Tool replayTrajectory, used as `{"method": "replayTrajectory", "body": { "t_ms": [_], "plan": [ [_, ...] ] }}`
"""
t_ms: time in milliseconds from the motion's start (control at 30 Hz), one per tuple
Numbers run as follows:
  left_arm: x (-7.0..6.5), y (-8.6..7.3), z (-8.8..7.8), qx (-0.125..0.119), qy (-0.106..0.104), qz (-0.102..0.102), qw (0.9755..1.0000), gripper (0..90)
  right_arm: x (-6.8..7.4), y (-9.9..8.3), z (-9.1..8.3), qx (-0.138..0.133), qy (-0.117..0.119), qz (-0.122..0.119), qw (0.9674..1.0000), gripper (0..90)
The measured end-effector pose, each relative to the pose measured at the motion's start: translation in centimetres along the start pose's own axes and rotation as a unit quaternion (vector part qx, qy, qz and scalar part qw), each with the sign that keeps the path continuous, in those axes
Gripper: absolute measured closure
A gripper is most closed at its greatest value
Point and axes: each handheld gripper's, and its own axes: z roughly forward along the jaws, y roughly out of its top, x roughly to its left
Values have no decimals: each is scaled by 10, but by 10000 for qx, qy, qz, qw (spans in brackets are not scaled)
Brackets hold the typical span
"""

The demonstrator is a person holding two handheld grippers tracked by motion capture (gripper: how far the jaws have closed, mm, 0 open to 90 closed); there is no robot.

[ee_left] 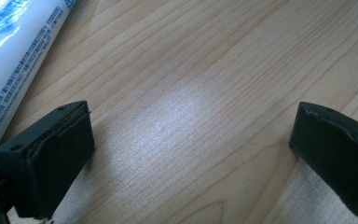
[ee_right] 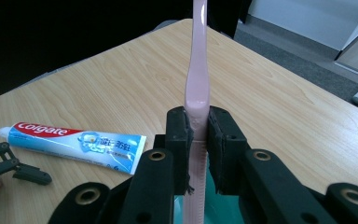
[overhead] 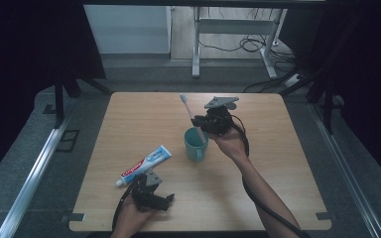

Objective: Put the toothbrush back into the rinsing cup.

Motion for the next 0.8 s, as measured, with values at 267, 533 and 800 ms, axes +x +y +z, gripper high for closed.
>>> {"method": "replayTrajectory", "body": {
  "t_ms": [267,533,800],
  "plan": [
    [0,0,0,-3,2,-3,10000,0,-2,-11,7,66,23,50,10000,785],
    [0,0,0,-3,3,-4,10000,0,-2,-20,15,146,61,76,9998,785],
    [0,0,0,-2,2,2,10000,0,-2,-29,22,209,94,102,9997,785]
  ]
}}
